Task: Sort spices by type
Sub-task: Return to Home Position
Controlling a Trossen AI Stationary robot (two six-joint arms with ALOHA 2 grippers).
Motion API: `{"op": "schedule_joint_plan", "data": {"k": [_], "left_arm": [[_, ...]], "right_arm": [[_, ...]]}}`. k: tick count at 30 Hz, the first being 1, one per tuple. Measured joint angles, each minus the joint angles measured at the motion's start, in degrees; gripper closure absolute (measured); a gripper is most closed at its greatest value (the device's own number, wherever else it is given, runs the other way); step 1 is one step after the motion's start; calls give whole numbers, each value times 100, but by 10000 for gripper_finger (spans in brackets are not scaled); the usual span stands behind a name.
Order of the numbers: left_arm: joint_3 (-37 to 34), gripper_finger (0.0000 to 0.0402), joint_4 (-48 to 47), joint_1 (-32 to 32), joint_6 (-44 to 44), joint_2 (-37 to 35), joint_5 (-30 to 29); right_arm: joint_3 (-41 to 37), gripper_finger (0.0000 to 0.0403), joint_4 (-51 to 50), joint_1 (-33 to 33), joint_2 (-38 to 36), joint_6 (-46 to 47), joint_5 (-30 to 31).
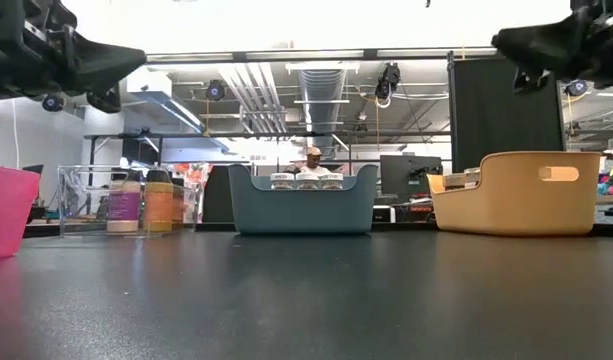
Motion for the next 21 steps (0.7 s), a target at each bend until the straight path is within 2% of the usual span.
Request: {"op": "schedule_joint_plan", "data": {"k": [4,7,16,21], "left_arm": [[0,402,-38,-11,50,26,37],[0,402,-211,-11,59,65,36],[46,402,-430,-11,-15,257,38],[46,402,-434,-11,-15,360,38]], "right_arm": [[13,357,-271,-3,139,-111,338],[13,359,-532,-3,254,153,636],[11,347,-1499,-3,578,1600,649],[11,339,-1511,-3,708,1645,649]]}}
